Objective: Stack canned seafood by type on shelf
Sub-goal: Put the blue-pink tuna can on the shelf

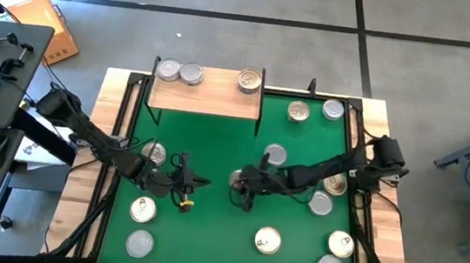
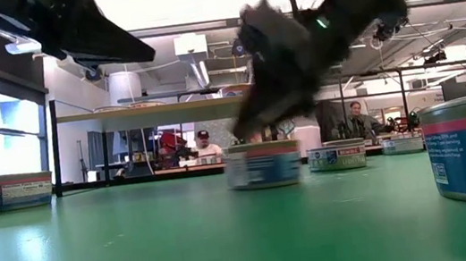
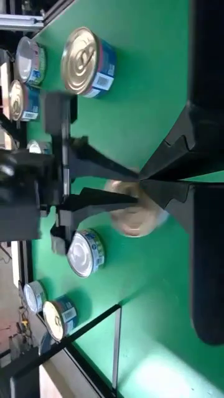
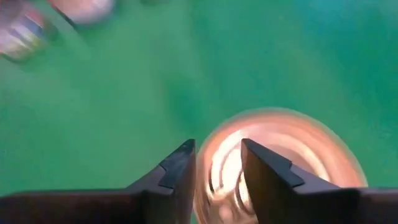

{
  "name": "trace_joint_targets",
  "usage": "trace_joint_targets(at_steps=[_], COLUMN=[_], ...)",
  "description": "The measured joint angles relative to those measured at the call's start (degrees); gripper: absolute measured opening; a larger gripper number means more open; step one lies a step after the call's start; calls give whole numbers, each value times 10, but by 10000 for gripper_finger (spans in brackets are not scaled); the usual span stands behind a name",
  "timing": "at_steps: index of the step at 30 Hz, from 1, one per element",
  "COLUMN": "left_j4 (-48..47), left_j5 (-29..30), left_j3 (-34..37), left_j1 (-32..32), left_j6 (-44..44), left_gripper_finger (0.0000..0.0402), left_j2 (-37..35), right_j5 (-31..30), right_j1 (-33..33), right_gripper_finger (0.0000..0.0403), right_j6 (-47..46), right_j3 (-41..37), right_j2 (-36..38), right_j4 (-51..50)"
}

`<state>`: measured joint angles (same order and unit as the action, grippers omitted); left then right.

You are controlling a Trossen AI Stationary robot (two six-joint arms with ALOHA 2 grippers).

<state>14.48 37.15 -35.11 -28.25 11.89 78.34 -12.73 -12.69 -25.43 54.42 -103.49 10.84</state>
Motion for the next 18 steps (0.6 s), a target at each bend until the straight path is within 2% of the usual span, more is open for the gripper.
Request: trace_joint_targets(at_steps=[2,4,7,11,15,18], left_j4=[1,-2,-20,-24,26,102], left_j5=[0,-1,-6,-12,-91,-162], left_j3=[0,0,0,0,0,0], left_j1=[0,0,1,20,77,130], left_j6=[0,1,28,55,28,42], left_gripper_finger=[0,0,0,0,0,0], left_j2=[-1,0,0,16,63,117], right_j5=[-1,-3,-4,-4,-3,-3], right_j1=[0,0,-5,-14,-28,-46], right_gripper_finger=[117,117,117,117,117,117], right_j6=[47,81,111,106,83,56], right_j3=[25,45,68,90,80,60], right_j2=[3,15,31,52,52,52], right_j4=[39,24,-64,-208,-287,-272])
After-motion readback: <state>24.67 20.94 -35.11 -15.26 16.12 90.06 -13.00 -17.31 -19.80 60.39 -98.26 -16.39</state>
